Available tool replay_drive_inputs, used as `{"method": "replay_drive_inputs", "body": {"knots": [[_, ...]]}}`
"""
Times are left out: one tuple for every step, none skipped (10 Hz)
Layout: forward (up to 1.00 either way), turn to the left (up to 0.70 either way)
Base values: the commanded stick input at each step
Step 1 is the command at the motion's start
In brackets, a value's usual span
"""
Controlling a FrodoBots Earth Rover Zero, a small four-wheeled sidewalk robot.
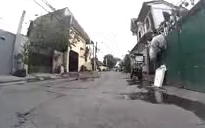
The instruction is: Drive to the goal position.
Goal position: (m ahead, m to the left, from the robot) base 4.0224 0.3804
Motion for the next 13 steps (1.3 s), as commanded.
{"method": "replay_drive_inputs", "body": {"knots": [[1.0,0.0],[1.0,0.0],[1.0,-0.02],[1.0,-0.04],[1.0,-0.07],[1.0,-0.04],[1.0,0.0],[1.0,0.0],[1.0,0.0],[1.0,0.0],[1.0,0.0],[1.0,0.0],[1.0,-0.02]]}}
